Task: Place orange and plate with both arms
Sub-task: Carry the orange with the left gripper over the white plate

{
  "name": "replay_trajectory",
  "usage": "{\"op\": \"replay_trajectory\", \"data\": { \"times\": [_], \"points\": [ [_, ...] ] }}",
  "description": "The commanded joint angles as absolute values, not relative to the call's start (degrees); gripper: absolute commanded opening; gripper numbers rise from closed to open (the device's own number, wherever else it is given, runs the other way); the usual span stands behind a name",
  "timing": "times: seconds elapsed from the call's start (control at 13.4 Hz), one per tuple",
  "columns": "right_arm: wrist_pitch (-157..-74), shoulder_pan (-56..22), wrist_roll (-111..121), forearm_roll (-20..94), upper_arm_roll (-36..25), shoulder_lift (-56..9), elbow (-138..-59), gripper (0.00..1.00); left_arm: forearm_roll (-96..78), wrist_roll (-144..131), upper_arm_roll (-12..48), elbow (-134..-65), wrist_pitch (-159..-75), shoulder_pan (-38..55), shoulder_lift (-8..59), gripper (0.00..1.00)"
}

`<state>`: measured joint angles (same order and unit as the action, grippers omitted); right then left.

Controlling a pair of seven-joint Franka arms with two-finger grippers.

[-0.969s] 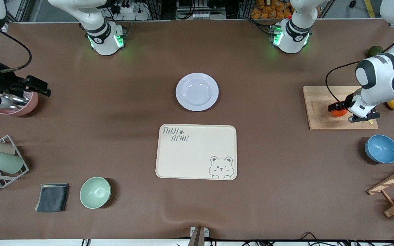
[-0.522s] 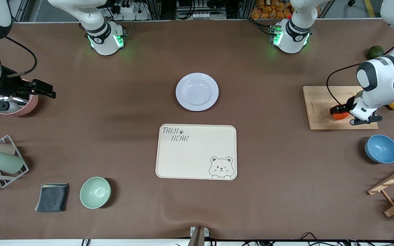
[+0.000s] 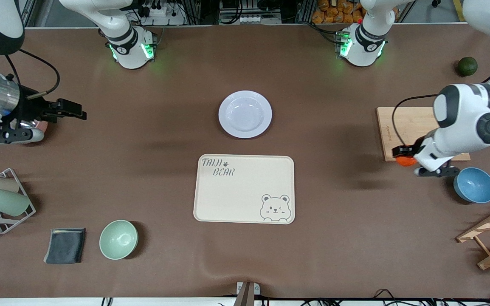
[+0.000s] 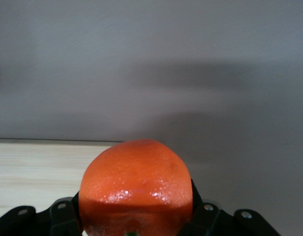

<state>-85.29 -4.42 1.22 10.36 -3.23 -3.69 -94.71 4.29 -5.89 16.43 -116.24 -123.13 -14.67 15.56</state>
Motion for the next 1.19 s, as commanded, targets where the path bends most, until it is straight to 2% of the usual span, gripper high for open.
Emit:
{"op": "replay_trajectory", "data": {
  "times": [0.0, 0.22, 0.37, 0.52, 0.6, 1.12],
  "points": [
    [-85.60, -4.75, 1.67, 16.14, -3.69, -3.86, -97.90, 1.00, 4.93, -17.79, 18.88, -113.47, -120.33, -8.99, 15.82, 0.00],
    [-86.91, -6.23, 1.67, 21.87, -3.69, -7.28, -97.91, 1.00, 4.92, -37.91, 22.14, -111.27, -118.65, -0.64, 15.91, 0.00],
    [-91.91, -8.78, 1.67, 23.38, -3.69, -10.44, -97.91, 1.00, 3.01, -50.30, 22.67, -108.74, -118.65, 6.03, 17.30, 0.00],
    [-100.24, -11.24, 4.81, 23.38, -3.69, -14.40, -97.73, 1.00, -0.86, -60.59, 22.68, -105.66, -118.65, 12.36, 20.20, 0.00],
    [-101.07, -10.81, 6.75, 24.25, -3.60, -15.11, -97.30, 1.00, -1.23, -65.17, 22.68, -103.56, -118.65, 15.52, 21.95, 0.00],
    [-96.42, -8.35, 7.47, 26.36, -3.78, -16.78, -97.21, 1.00, -2.29, -81.46, 22.67, -104.32, -119.97, 26.71, 24.43, 0.01]
  ]
}}
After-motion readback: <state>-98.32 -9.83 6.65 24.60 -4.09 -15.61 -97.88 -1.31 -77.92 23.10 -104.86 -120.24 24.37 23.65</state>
